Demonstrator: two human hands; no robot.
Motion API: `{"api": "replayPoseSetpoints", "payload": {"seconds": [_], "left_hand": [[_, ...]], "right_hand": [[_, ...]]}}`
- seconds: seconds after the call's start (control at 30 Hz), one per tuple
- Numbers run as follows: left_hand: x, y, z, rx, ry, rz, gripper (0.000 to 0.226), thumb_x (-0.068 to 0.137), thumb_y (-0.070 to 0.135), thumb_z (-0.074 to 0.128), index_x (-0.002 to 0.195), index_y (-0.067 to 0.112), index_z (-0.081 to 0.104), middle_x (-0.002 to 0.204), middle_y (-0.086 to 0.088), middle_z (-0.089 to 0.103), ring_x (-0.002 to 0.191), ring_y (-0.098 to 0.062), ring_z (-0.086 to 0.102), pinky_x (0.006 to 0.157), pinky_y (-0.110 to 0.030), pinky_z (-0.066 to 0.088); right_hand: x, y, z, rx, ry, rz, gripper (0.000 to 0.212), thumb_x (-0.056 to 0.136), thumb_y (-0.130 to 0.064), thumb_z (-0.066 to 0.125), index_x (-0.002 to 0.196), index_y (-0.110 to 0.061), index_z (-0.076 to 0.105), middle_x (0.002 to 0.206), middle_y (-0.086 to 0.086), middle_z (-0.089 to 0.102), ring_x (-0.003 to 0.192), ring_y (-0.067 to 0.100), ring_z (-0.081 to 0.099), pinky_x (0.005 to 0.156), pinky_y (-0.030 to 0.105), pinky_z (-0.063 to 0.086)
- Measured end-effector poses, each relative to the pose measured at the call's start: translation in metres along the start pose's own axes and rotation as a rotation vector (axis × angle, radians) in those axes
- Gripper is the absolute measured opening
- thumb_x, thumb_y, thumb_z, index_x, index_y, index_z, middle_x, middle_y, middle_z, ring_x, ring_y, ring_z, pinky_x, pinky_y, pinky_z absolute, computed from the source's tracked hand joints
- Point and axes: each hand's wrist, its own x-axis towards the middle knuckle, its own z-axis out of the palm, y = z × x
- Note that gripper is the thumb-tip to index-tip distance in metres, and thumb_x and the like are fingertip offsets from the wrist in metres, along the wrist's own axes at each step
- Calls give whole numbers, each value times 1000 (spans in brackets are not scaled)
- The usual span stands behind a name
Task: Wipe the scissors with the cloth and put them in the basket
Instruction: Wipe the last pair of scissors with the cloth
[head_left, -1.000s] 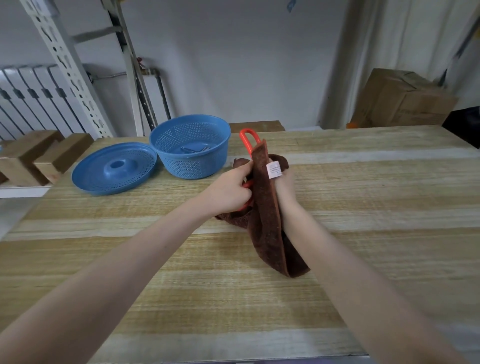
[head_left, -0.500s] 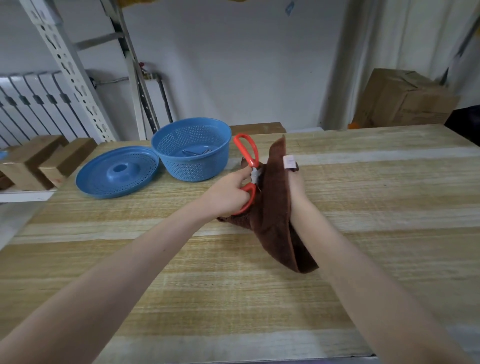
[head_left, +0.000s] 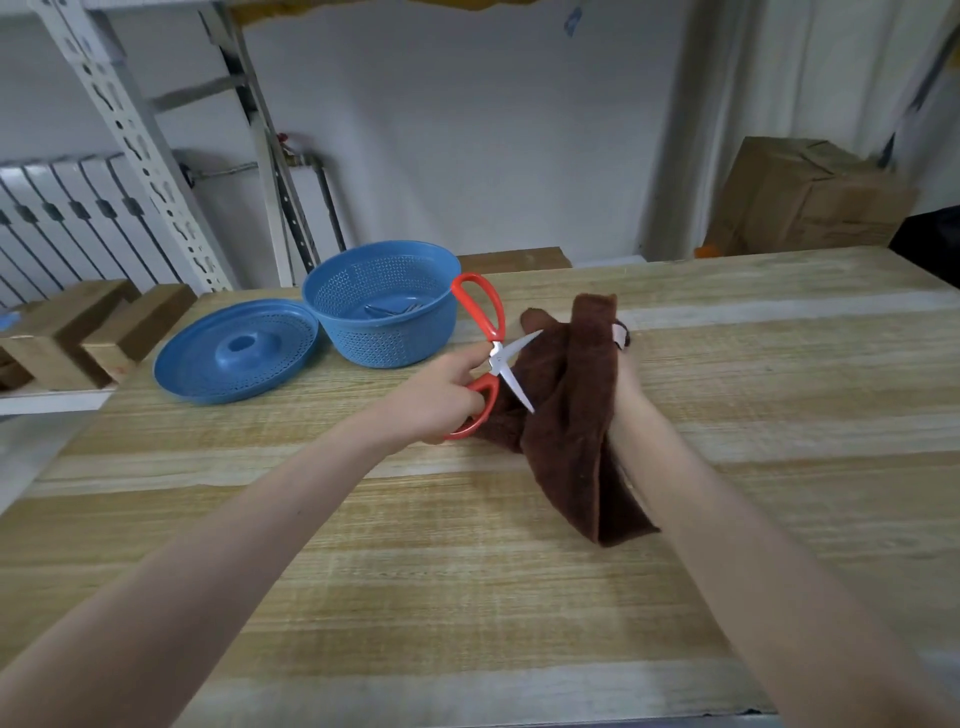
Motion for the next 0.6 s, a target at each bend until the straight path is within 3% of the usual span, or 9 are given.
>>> {"api": "replayPoseSetpoints", "payload": {"seconds": [0.07, 0.1, 0.17, 0.27, 0.37, 0.43, 0.53, 0.6], "left_hand": [[1, -6, -5, 4, 9, -24, 71, 86, -10, 41, 133, 43, 46, 69, -10, 46, 51, -20, 37, 51, -32, 30], [2, -8, -6, 4, 9, -30, 72, 86, -10, 41, 134, 44, 45, 68, -9, 44, 51, -19, 36, 51, -31, 29], [3, -8, -7, -14, 9, -24, 72, 87, -10, 41, 136, 42, 44, 67, -8, 43, 48, -17, 36, 45, -26, 28], [5, -2, -3, -32, -1, 7, 71, 87, -12, 42, 137, 38, 44, 65, -5, 46, 45, -13, 38, 40, -22, 29], [3, 5, 0, -49, -19, 39, 72, 86, -15, 39, 134, 39, 43, 60, -2, 42, 38, -6, 35, 37, -17, 29], [2, 6, -3, -49, -27, 37, 73, 86, -14, 39, 133, 40, 45, 59, -2, 40, 40, -9, 34, 37, -18, 28], [-1, -1, -9, -59, -29, 0, 73, 85, -13, 40, 130, 44, 49, 57, -2, 42, 42, -12, 33, 41, -22, 26], [-1, -5, -13, -101, 34, -20, 72, 85, -13, 41, 133, 42, 45, 58, 0, 47, 43, -12, 37, 42, -22, 27]], "right_hand": [[7, -1, -11, -4, 41, -15, 34, 102, -23, 43, 69, -13, 44, 68, 1, 50, 60, 14, 49, 59, 25, 44], [8, -4, -13, -6, 42, 12, 35, 103, -22, 40, 70, -12, 43, 66, 1, 48, 59, 14, 47, 54, 22, 42], [10, -2, -8, -48, -24, 43, 29, 103, -24, 37, 85, -8, 52, 76, 3, 55, 67, 17, 54, 60, 23, 46], [8, 6, 1, -214, -136, 35, 22, 99, -23, 49, 89, -9, 61, 81, 3, 66, 74, 18, 68, 62, 24, 52], [-1, 2, 9, -208, -174, -26, 14, 92, -15, 63, 78, -12, 63, 61, 0, 68, 55, 13, 66, 47, 18, 48], [3, 0, 14, -127, -141, -16, 18, 91, -23, 66, 79, -10, 64, 56, -2, 68, 54, 15, 66, 43, 15, 46], [14, -1, 11, 15, -45, 89, 50, 84, -60, 62, 87, -9, 64, 71, 4, 71, 72, 26, 69, 57, 23, 52], [13, 1, 4, 30, -14, 100, 36, 95, -46, 51, 78, -15, 55, 65, 2, 62, 65, 22, 61, 60, 26, 49]]}}
